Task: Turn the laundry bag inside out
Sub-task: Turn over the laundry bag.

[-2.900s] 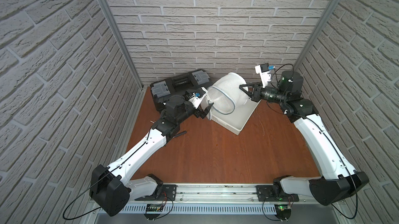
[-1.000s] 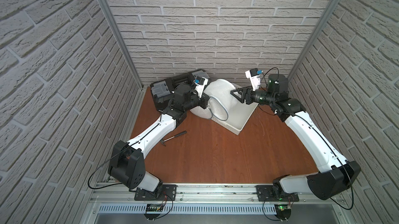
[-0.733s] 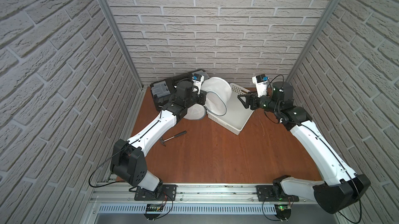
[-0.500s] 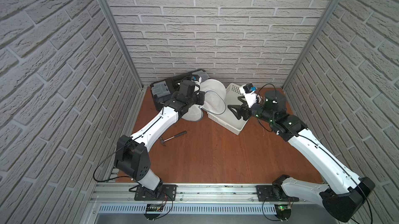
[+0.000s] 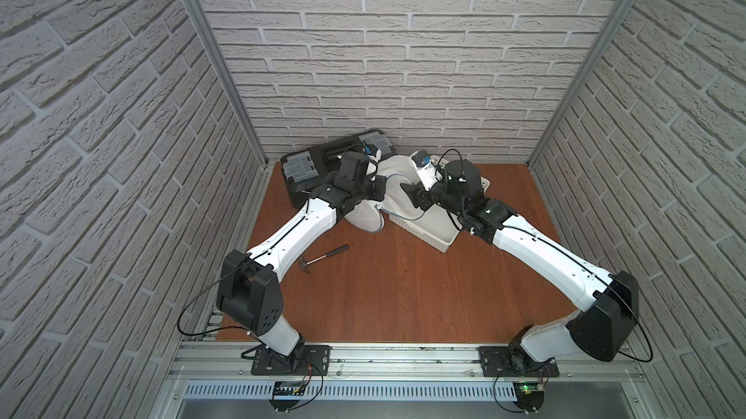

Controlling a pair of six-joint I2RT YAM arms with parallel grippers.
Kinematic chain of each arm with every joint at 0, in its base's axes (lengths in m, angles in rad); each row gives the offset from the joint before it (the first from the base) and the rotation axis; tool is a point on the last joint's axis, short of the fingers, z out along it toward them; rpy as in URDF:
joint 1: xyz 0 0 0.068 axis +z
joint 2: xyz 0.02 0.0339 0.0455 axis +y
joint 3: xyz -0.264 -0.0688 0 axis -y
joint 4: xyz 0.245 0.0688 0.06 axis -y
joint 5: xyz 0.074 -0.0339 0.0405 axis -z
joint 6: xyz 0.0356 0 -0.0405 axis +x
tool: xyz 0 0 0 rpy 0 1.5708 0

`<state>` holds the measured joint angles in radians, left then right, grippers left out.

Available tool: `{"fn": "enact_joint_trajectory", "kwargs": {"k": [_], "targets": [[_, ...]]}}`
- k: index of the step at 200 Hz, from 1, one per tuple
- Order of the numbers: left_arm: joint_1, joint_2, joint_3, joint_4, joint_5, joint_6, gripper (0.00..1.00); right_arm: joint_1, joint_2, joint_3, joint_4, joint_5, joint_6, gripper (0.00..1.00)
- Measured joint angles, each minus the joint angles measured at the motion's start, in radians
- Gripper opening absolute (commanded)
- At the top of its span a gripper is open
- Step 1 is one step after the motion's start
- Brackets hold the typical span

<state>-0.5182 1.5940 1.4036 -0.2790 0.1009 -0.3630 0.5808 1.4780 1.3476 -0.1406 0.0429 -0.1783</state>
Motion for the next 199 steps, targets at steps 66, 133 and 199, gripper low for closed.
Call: {"fn": "enact_joint_trajectory", "kwargs": {"k": [66, 133, 199], "targets": [[0.001, -0.015, 0.000, -0.020, 0.058, 0.032, 0.29, 0.009, 0.014, 0.043, -0.010, 0.004, -0.065, 0.03], [0.021, 0.000, 0.000, -0.034, 0.048, 0.025, 0.69, 0.031, -0.039, 0.097, -0.040, -0.085, 0.017, 0.03], [0.024, 0.044, -0.002, 0.072, 0.136, 0.002, 0.63, 0.041, -0.040, 0.125, -0.073, -0.110, 0.124, 0.03]]}}
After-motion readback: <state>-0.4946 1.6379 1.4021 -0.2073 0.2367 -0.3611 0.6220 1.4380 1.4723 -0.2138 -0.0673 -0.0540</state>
